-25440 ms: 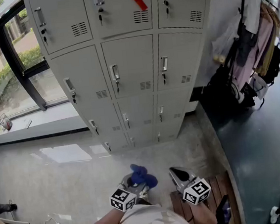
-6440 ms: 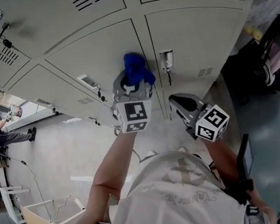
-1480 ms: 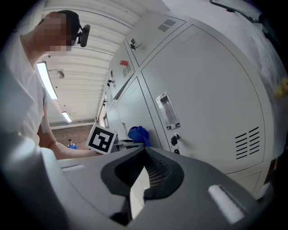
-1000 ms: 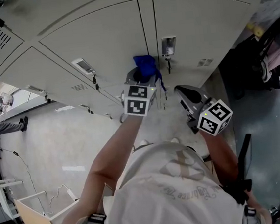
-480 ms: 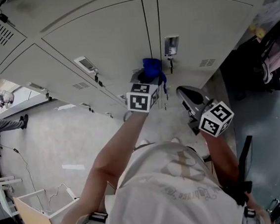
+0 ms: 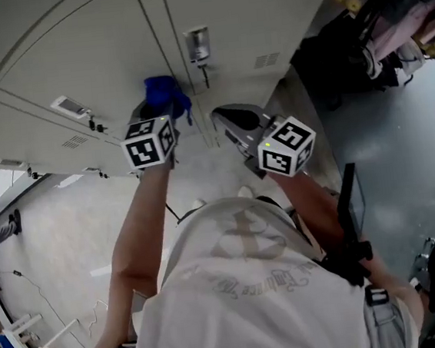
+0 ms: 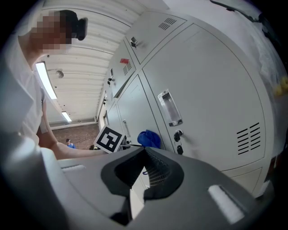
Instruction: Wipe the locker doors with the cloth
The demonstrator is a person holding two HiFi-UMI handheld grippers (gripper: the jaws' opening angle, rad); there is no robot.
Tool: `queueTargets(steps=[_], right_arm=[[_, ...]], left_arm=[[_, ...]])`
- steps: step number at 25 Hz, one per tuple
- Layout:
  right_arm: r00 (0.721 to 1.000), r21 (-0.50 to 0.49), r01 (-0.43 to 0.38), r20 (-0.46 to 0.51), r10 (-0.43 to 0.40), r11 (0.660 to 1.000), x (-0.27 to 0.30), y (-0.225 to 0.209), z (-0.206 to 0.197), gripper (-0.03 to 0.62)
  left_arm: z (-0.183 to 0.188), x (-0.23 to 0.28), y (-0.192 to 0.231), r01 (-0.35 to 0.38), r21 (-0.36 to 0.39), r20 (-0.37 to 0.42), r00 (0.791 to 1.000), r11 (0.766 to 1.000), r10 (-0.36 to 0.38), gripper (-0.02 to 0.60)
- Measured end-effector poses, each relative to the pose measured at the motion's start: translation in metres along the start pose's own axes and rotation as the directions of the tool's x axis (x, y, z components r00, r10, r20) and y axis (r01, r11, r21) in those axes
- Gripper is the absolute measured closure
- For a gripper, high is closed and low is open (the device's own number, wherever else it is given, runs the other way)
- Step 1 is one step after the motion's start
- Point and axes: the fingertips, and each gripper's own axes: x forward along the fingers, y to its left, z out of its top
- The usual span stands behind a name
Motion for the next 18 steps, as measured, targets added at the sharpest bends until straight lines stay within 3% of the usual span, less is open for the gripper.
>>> queueTargets(steps=[7,12,18], right_arm=[[0.999,-0.010,-0.049,-0.018,0.049,0.999,0.017,0.015,-0.002,0.587],[0.999,-0.007,-0.026,-0.038,0.026,1.000,0.023,0.013,-0.008,0.587],[0.998,-0.006,-0.049,-0.048,0.048,0.999,0.029,0.020,-0.009,0.588]], left_arm=[[-0.004,-0.013,0.020,-0.063,-0.064,-0.006,0.998,0.996,0.063,0.468],[-0.016,-0.014,0.038,-0.086,-0.124,-0.038,0.996,0.989,0.082,0.468],[-0.025,-0.025,0.051,-0.125,-0.134,-0.053,0.991,0.983,0.119,0.468]])
